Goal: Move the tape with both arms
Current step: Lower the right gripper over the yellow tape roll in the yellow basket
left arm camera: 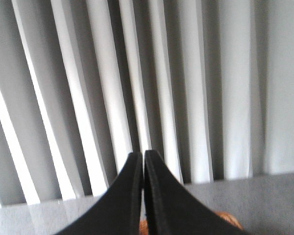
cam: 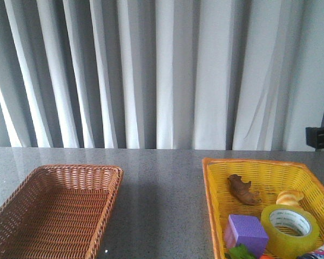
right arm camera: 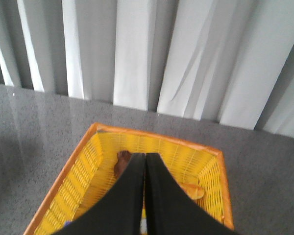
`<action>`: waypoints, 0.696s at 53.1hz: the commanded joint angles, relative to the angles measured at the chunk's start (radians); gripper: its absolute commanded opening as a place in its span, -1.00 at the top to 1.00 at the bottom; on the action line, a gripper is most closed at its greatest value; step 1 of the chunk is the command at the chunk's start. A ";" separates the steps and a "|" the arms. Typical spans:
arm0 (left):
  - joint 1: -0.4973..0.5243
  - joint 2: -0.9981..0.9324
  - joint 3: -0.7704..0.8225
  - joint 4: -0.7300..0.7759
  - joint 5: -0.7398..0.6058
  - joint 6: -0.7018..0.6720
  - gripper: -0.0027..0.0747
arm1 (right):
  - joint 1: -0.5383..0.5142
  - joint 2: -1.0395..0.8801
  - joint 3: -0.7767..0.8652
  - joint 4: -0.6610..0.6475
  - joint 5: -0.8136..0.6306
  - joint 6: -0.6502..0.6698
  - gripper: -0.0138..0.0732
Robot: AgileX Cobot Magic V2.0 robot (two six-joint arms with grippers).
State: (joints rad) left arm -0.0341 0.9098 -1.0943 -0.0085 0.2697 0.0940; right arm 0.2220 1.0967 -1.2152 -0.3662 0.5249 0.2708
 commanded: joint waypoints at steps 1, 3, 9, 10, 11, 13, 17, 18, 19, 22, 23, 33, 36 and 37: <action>-0.009 0.074 -0.089 -0.004 0.062 -0.007 0.95 | -0.001 0.012 -0.038 0.010 -0.036 -0.015 0.69; -0.009 0.094 -0.107 -0.004 0.091 -0.007 0.95 | -0.001 0.017 -0.038 0.011 -0.034 -0.014 0.69; -0.009 0.140 -0.124 -0.006 0.124 -0.037 0.95 | -0.001 0.022 -0.038 0.011 -0.035 -0.007 0.69; -0.009 0.146 -0.124 -0.006 0.126 -0.059 0.95 | -0.001 0.022 -0.038 0.011 -0.035 -0.003 0.69; -0.009 0.151 -0.124 -0.005 0.128 -0.083 0.95 | -0.001 0.022 -0.038 0.010 -0.035 0.001 0.69; -0.009 0.164 -0.124 -0.003 0.133 -0.122 0.95 | -0.001 0.022 -0.038 0.007 -0.035 0.007 0.69; -0.009 0.183 -0.124 -0.003 0.147 -0.180 0.95 | -0.001 0.022 -0.038 0.010 -0.028 0.007 0.69; -0.009 0.189 -0.124 -0.003 0.151 -0.183 0.95 | -0.001 0.022 -0.038 0.010 -0.024 0.007 0.69; -0.009 0.193 -0.124 -0.003 0.153 -0.183 0.95 | -0.001 0.022 -0.038 0.010 -0.020 0.007 0.69; -0.009 0.200 -0.124 -0.003 0.159 -0.183 0.95 | -0.001 0.022 -0.038 0.011 -0.013 0.007 0.69; -0.009 0.200 -0.123 -0.003 0.161 -0.183 0.95 | -0.001 0.022 -0.038 0.011 -0.013 0.007 0.69; -0.009 0.200 -0.123 -0.003 0.138 -0.183 0.95 | -0.001 0.022 -0.038 0.011 -0.014 0.006 0.69; -0.009 0.200 -0.123 -0.004 0.136 -0.183 0.95 | -0.001 0.022 -0.038 0.011 -0.014 0.006 0.69; -0.009 0.200 -0.123 -0.004 0.135 -0.183 0.95 | -0.001 0.022 -0.038 0.011 -0.014 0.006 0.69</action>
State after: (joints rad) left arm -0.0341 1.1263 -1.1830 -0.0085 0.4908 -0.0758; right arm 0.2220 1.1368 -1.2174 -0.3432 0.5711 0.2789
